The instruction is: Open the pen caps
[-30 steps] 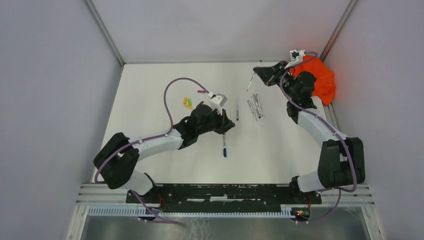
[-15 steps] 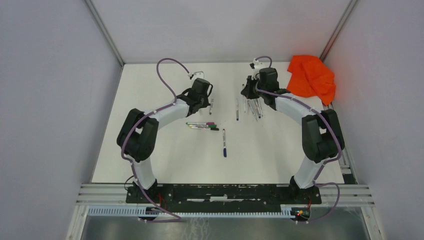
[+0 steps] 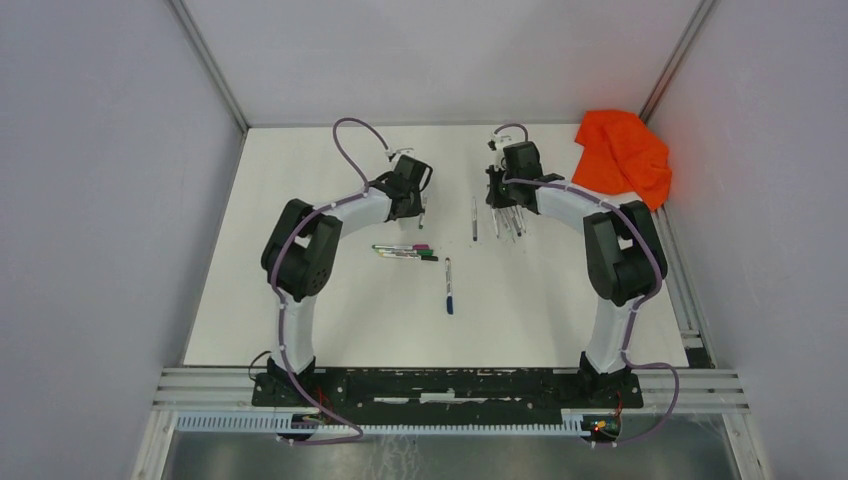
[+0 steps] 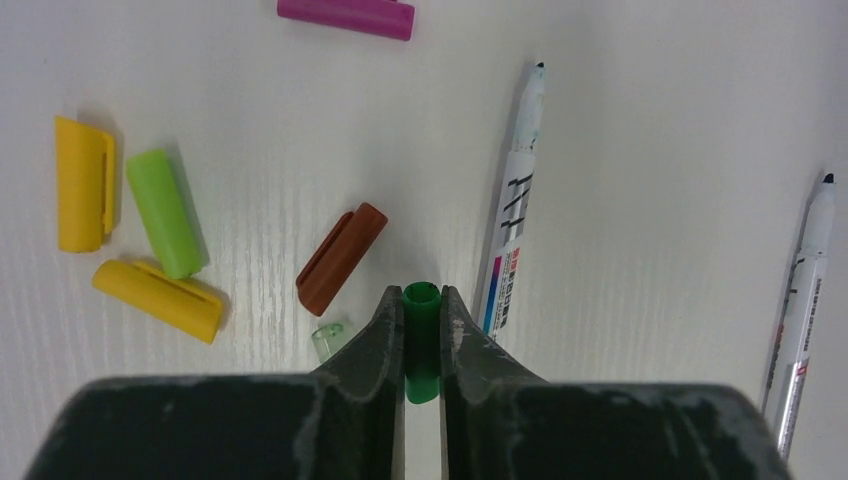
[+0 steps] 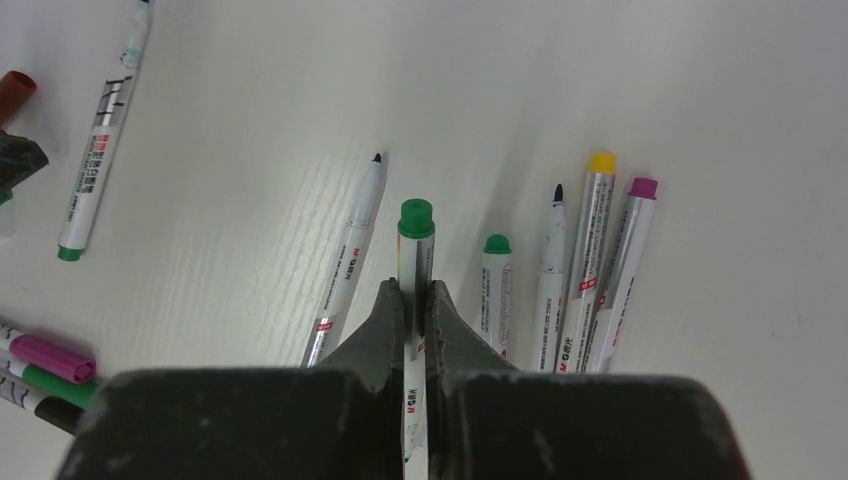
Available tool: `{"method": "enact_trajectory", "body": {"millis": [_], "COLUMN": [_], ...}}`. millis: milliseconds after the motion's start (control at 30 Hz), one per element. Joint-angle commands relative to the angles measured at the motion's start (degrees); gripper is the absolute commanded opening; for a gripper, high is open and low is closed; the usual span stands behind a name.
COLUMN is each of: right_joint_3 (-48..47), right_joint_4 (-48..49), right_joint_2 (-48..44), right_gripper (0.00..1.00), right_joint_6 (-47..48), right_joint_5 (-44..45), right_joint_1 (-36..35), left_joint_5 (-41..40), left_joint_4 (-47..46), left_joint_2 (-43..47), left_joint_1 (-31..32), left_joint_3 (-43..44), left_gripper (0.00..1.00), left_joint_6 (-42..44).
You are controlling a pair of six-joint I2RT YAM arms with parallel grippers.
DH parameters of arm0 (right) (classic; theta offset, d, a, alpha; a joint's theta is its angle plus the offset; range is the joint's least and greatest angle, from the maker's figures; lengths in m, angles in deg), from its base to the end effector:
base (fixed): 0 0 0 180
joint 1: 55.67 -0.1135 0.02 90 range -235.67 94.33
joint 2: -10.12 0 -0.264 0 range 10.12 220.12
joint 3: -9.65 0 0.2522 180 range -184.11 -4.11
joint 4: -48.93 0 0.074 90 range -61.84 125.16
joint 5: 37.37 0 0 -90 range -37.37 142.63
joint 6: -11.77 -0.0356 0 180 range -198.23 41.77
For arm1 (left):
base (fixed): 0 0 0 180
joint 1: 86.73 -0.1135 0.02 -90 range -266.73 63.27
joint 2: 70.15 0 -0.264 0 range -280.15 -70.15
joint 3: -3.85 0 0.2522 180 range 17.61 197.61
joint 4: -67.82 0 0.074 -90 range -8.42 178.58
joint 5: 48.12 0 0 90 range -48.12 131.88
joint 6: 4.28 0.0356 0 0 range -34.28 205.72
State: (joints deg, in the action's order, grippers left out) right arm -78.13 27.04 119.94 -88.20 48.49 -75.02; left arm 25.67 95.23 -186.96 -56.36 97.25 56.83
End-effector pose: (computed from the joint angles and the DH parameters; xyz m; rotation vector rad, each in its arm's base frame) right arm 0.3975 0.1423 0.1912 -0.2291 2.3488 0.3364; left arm 0.3837 -0.2133 0.1651 -0.0910 2.4125 -0.1258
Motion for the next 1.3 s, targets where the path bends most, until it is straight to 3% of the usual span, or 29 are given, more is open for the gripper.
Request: {"method": "enact_trajectory", "body": {"millis": [0, 400, 633, 967, 1067, 1267], "right_joint_3": [-2.77, -3.53, -2.2, -1.0, 0.06, 3.9], "right_joint_4": [-0.61, -2.8, -2.95, -2.4, -1.26, 1.47], "right_joint_2": [1.64, 5.17, 6.43, 7.04, 5.41, -1.0], "right_gripper": [0.0, 0.0, 0.09, 0.29, 0.37, 0.4], "right_joint_6": [1.39, 2.4, 2.37, 1.81, 1.89, 1.97], "right_joint_5": [1.86, 3.79, 6.04, 6.17, 6.46, 8.12], "right_joint_1": [-0.58, -0.68, -0.64, -0.49, -0.51, -0.48], "left_joint_5": [0.63, 5.14, 10.87, 15.94, 18.04, 19.81], "left_joint_4": [0.2, 1.46, -0.56, -1.27, -1.4, -1.65], "left_joint_2": [-2.45, -9.17, -10.83, -13.42, -13.97, -14.77], "left_joint_1": [-0.56, -0.45, 0.32, 4.3, 5.49, 6.98], "left_joint_3": [4.43, 10.42, 10.72, 13.18, 14.05, 15.55], "left_gripper": [0.16, 0.17, 0.17, 0.16, 0.15, 0.16], "left_joint_6": [0.44, 1.52, 2.7, 4.19, 3.94, 3.04]}}
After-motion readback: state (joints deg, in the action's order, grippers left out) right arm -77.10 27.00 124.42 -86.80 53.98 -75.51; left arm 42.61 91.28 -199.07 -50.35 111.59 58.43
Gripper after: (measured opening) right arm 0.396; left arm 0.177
